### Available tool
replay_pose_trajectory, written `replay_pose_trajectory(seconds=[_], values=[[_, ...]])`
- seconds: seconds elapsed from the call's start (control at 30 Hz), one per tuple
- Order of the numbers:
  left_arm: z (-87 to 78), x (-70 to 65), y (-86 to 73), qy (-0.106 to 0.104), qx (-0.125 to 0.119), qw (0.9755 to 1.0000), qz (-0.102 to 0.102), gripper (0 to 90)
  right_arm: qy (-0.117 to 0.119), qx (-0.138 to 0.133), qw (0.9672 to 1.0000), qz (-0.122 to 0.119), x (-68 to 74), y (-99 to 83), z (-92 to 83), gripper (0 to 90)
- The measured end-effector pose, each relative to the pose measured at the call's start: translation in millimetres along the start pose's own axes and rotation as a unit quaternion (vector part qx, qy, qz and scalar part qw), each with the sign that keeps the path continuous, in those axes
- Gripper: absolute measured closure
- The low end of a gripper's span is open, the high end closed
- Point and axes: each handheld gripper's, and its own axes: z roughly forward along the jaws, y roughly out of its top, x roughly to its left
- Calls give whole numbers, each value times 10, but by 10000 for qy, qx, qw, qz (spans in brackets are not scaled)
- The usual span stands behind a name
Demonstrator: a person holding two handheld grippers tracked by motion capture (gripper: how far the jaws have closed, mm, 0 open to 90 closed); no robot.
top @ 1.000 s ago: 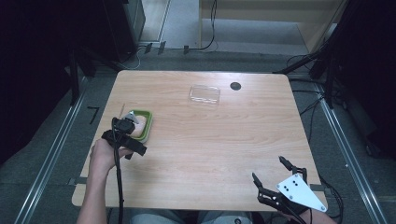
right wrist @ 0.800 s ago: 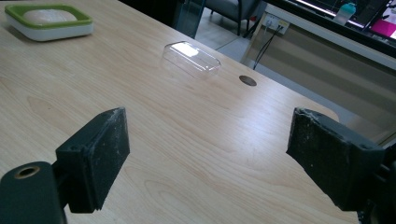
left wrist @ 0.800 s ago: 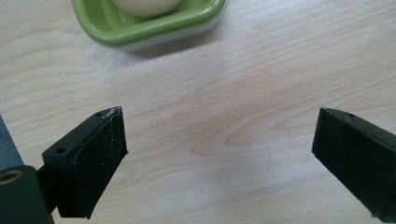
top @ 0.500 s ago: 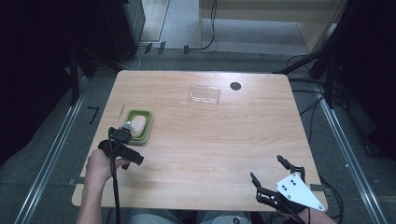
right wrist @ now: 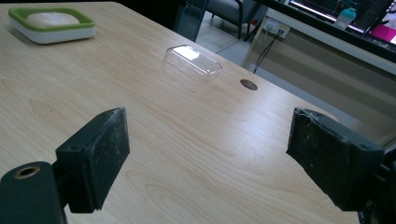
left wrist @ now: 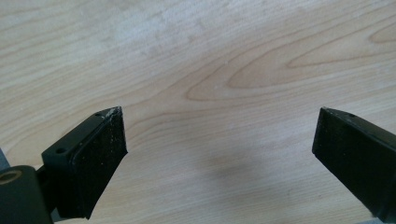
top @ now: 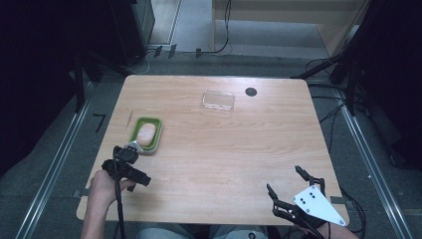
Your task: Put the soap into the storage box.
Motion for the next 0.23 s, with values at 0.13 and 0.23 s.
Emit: replay_pose_trajectory(seconds=[0.13,0.23], values=[[41,24,-32,-8,39,10000,-18,33,1,-3,10000,-13,1,0,-4,133],[60,37,-31,11,-13,10000,-97,34,-6,-16,10000,-5,-3,-2,1,133]])
